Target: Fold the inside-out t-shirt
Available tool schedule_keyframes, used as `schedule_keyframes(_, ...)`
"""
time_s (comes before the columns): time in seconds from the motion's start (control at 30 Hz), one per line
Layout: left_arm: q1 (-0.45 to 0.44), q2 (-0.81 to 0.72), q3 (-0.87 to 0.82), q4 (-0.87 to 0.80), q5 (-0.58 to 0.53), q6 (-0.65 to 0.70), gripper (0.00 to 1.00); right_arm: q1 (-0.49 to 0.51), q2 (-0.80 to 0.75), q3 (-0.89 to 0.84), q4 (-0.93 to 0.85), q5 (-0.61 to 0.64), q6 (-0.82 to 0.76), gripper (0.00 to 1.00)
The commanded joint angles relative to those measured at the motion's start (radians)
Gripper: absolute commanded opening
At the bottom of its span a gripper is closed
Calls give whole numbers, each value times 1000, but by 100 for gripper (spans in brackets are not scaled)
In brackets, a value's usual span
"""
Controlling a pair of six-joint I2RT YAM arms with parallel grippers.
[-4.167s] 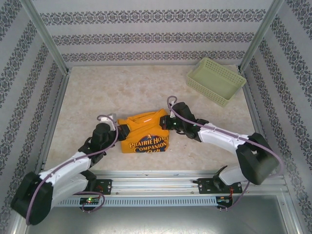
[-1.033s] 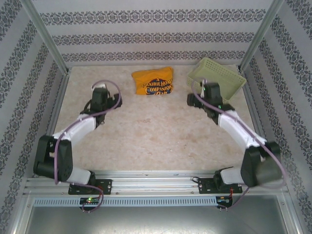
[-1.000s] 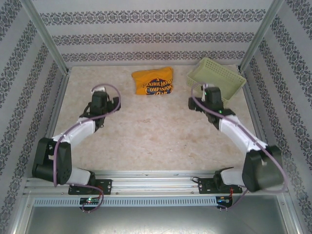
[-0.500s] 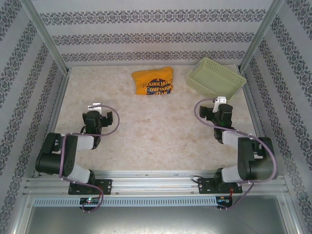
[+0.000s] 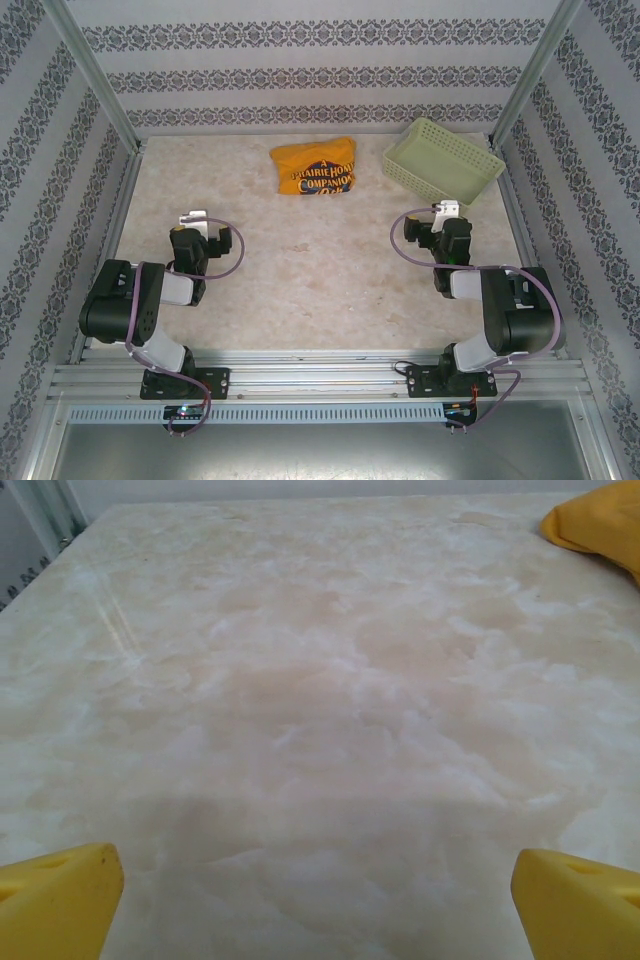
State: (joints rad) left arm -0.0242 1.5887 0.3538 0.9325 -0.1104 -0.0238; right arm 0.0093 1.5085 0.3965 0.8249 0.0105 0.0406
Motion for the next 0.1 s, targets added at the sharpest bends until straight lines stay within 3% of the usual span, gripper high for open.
schedule_keyframes(0.0,9,-3,12,48,-40,-10,100,2,0,-1,43,6,-16,98)
schedule_keyframes(0.07,9,-3,11,50,-40,-10,100,19,-7,-11,57,69,-15,98)
